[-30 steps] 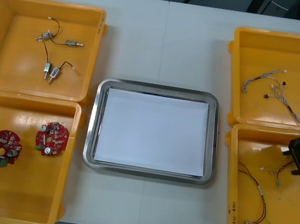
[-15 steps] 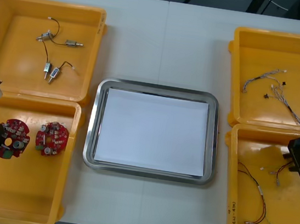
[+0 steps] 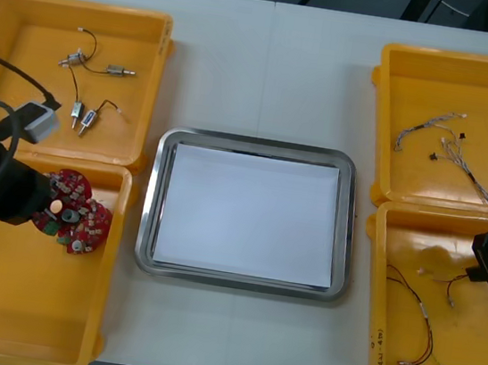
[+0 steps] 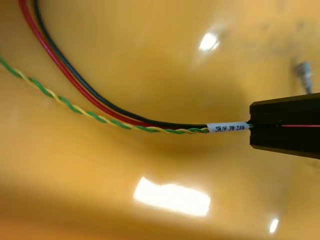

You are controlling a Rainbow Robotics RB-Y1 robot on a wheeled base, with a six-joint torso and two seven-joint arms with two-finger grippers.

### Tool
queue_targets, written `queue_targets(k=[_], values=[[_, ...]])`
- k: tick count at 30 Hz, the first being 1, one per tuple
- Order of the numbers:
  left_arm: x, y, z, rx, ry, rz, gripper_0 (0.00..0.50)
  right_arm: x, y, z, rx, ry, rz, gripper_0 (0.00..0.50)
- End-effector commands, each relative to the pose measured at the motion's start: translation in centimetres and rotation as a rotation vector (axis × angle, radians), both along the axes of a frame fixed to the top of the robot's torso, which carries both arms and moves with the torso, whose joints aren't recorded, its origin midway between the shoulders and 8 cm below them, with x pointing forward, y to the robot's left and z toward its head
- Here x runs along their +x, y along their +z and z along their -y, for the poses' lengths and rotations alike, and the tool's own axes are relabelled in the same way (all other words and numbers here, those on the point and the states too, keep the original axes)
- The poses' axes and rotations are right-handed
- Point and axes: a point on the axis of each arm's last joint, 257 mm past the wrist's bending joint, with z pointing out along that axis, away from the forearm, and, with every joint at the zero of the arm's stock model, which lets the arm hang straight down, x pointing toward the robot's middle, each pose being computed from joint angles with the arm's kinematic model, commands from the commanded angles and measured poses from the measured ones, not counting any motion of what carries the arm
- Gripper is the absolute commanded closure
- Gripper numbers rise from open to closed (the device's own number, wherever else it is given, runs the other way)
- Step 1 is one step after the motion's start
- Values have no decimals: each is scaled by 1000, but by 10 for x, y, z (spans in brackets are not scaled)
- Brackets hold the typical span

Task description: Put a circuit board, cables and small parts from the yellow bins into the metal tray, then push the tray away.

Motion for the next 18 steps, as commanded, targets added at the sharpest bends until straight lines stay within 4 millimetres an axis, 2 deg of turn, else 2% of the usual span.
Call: queue_targets(k=[1,7,10,16,18], values=[[10,17,36,11,-89,39,499,-20,30,11,-24,24,22,500],[14,18,81,2,-178,48,497,-40,69,4,21,103,47,500],[20,19,100,14,-209,68,499,-50,83,4,14,148,42,500],[27,6,128,49,-253,74,498,-47,105,6,-67,208,85,500],[31,-1,142,37,-269,70,498,-47,113,6,-100,237,99,500]])
